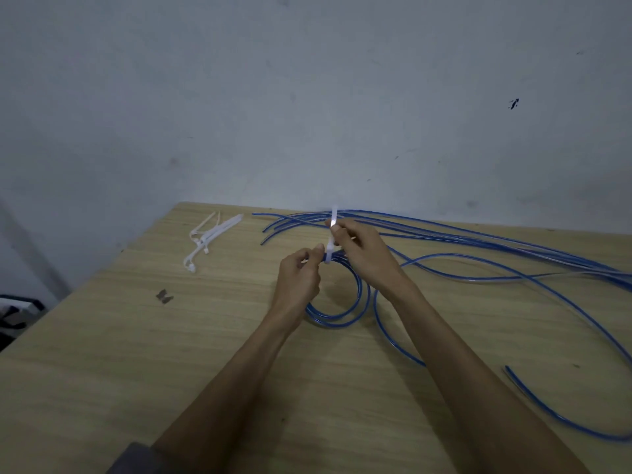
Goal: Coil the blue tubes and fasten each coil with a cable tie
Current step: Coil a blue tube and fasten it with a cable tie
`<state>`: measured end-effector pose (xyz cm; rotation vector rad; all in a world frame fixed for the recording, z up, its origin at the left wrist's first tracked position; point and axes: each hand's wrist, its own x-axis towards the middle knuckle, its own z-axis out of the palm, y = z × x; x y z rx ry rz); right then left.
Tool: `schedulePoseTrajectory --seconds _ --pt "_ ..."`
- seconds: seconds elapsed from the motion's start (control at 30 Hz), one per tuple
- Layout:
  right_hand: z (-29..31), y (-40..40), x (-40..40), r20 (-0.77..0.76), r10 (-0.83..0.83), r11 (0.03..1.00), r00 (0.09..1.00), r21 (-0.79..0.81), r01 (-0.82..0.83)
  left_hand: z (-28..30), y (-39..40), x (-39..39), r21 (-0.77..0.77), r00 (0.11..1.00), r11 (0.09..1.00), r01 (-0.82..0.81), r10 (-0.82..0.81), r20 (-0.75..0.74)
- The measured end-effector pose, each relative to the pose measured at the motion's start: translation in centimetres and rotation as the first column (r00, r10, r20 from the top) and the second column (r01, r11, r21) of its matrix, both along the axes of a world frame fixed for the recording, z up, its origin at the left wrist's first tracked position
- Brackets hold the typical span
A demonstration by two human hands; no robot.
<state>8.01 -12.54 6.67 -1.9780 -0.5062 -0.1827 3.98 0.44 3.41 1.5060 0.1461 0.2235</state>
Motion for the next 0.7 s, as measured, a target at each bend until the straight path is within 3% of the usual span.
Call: schedulePoseTrajectory --seconds 0.1,0.4,0.53,0.7 --pt "-0.7 0.2 0.2 0.065 0.004 0.996 0.998 -0.092 0.002 0.6 -0.1 -0.1 -0.046 1.000 0.999 0.029 -0.029 0.001" --pt "-1.7 1.1 0.2 0.066 -0.032 0.999 0.997 -0.032 0.034 0.4 -0.2 -0.6 0.010 0.992 0.996 0.086 -0.086 0.089" --pt "-1.6 0.8 0.2 -0.065 -0.003 0.999 0.998 0.033 0.005 0.1 0.1 -0.2 0.107 0.985 0.993 0.057 -0.073 0.157" --pt "-1.5 1.3 -0.5 -0.241 0.011 1.000 0.970 0.030 -0.003 0.4 2.0 0.5 -0.036 0.990 0.999 -0.038 0.042 0.135"
